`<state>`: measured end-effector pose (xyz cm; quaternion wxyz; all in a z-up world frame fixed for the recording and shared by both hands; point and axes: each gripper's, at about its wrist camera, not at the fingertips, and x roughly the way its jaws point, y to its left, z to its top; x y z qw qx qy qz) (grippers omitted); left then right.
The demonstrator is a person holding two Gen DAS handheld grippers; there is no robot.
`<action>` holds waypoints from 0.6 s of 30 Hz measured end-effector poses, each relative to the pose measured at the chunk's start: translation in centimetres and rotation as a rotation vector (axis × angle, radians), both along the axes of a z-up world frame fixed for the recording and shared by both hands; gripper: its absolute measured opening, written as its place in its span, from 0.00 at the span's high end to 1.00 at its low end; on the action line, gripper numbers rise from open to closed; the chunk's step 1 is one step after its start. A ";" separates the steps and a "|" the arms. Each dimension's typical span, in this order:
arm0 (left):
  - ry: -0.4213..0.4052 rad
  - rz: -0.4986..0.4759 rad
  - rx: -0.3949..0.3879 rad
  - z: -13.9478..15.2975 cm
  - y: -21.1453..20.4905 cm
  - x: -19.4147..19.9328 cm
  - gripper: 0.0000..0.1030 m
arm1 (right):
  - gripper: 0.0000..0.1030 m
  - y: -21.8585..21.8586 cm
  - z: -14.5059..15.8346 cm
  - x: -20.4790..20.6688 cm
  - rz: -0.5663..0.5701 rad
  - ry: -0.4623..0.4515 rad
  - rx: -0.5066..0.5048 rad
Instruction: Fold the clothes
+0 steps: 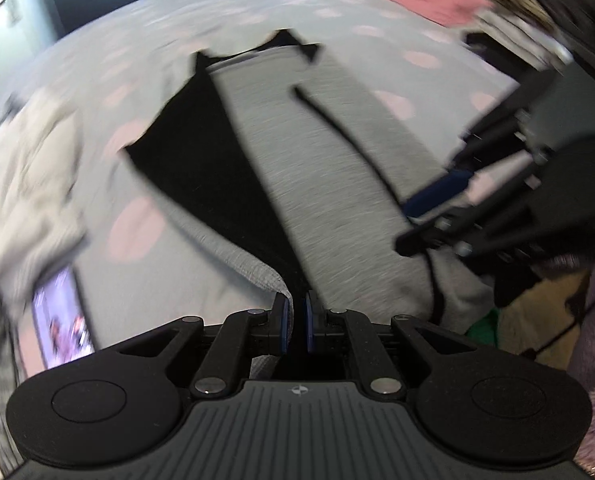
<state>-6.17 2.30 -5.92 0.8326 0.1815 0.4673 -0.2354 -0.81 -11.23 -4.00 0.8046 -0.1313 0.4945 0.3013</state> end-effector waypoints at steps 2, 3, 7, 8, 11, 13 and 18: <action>-0.004 -0.060 0.029 -0.4 -1.6 0.0 0.94 | 0.70 -0.9 -0.1 0.5 -0.033 0.004 0.006; -0.005 -0.090 0.043 -0.7 -2.3 0.0 0.94 | 0.70 -1.3 -0.1 0.7 -0.048 0.007 0.008; 0.007 -0.205 0.086 -2.3 -5.1 -0.4 0.94 | 0.69 -2.7 -0.6 1.3 -0.093 0.025 0.015; 0.014 -0.221 0.091 -2.8 -5.6 -0.4 0.94 | 0.69 -3.1 -0.8 1.4 -0.104 0.029 0.017; 0.036 -0.255 0.107 -4.3 -6.9 -0.4 0.94 | 0.69 -3.9 -1.2 1.7 -0.125 0.044 0.029; 0.049 -0.259 0.111 -5.0 -7.3 -0.3 0.94 | 0.69 -4.3 -1.5 1.6 -0.132 0.055 0.036; 0.100 -0.228 0.063 -5.2 -7.1 -0.2 0.74 | 0.69 -4.6 -1.9 1.6 -0.137 0.067 0.038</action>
